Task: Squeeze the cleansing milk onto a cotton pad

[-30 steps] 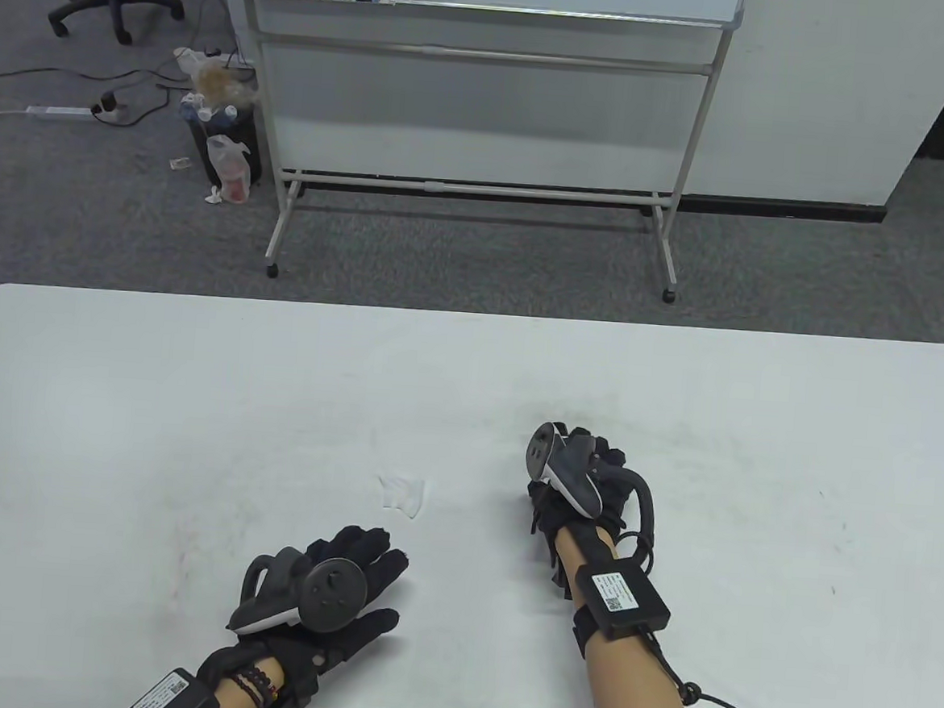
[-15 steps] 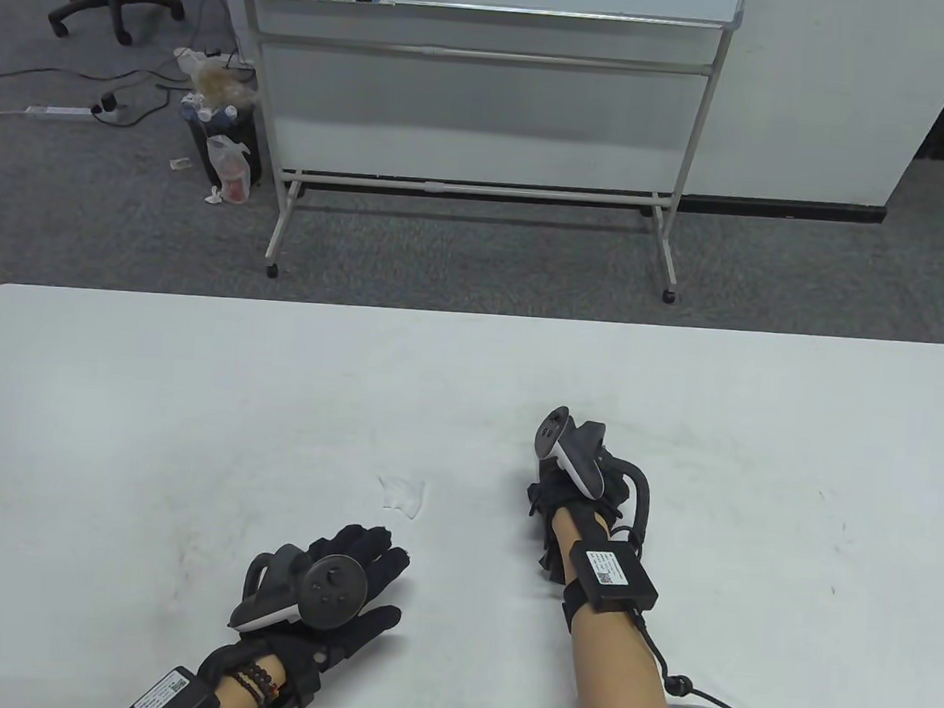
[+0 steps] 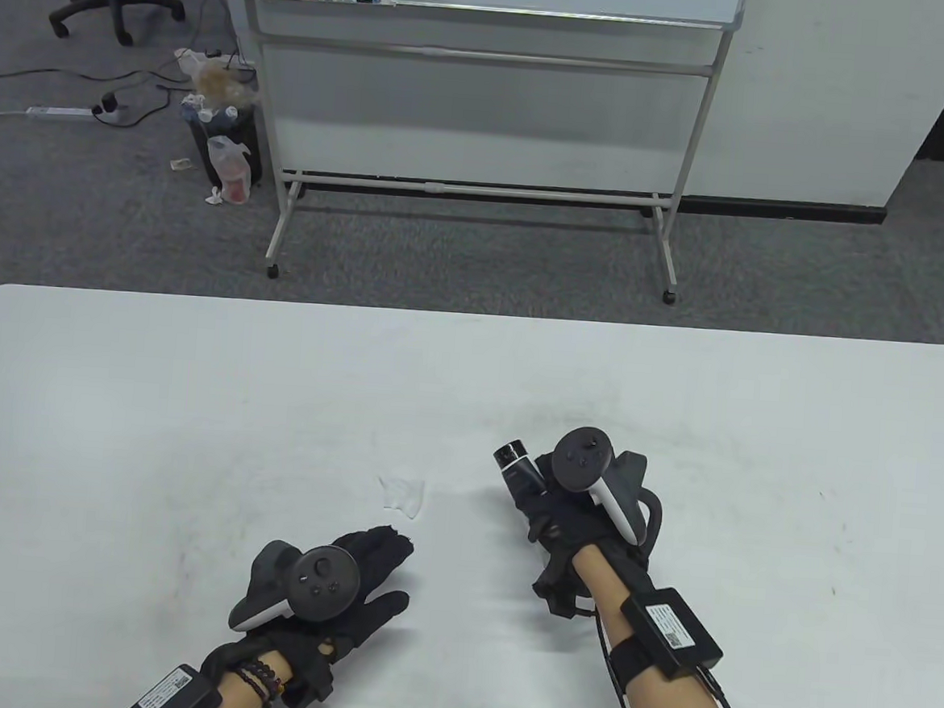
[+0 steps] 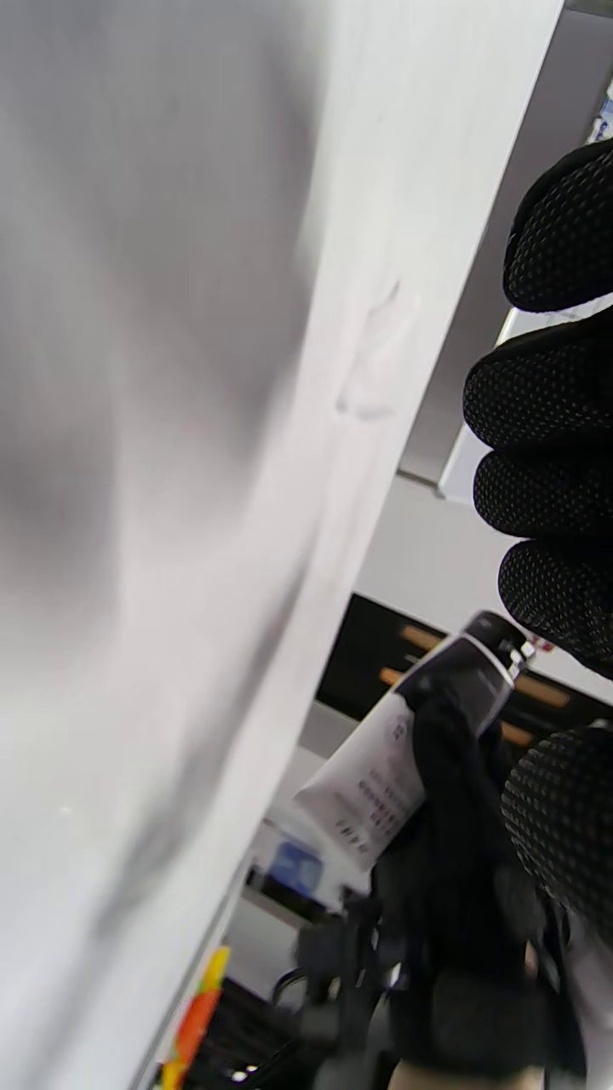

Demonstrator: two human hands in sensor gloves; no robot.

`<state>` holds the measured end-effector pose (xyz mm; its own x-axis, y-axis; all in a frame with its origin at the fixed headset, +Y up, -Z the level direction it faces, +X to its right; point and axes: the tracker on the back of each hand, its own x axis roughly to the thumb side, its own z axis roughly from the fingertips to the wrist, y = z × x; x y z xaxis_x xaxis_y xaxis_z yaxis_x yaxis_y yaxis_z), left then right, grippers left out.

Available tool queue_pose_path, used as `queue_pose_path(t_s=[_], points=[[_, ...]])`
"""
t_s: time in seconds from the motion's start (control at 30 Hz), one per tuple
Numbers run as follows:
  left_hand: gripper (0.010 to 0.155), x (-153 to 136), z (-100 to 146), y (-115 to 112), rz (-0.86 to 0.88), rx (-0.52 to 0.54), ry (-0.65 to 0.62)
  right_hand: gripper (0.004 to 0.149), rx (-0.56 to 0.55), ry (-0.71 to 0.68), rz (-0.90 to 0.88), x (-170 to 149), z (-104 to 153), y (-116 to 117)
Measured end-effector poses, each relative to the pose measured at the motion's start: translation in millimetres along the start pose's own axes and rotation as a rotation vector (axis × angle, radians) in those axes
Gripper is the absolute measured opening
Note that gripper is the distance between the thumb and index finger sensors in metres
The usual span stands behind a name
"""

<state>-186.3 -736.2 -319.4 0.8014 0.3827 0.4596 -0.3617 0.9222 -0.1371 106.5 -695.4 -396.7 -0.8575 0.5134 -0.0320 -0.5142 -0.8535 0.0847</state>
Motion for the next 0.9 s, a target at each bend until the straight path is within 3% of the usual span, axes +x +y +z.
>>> queue_pose_path(t_s=[0.17, 0.33, 0.5, 0.9], points=[[0.072, 7.1, 3.7, 6.5, 0.069, 0.1, -0.024, 0.06, 0.023, -0.196, -0.016, 15.9, 52.0, 10.8], [0.072, 21.2, 8.7, 9.7, 0.12, 0.182, -0.114, 0.06, 0.073, -0.319, 0.034, 26.2, 83.8, 35.7], [0.064, 30.1, 12.4, 4.5, 0.122, 0.182, -0.182, 0.059, 0.084, -0.395, 0.118, 31.3, 96.9, 52.0], [0.064, 58.9, 13.0, 1.1, -0.158, 0.191, -0.231, 0.064, 0.125, -0.444, 0.154, 37.6, 107.4, 61.5]])
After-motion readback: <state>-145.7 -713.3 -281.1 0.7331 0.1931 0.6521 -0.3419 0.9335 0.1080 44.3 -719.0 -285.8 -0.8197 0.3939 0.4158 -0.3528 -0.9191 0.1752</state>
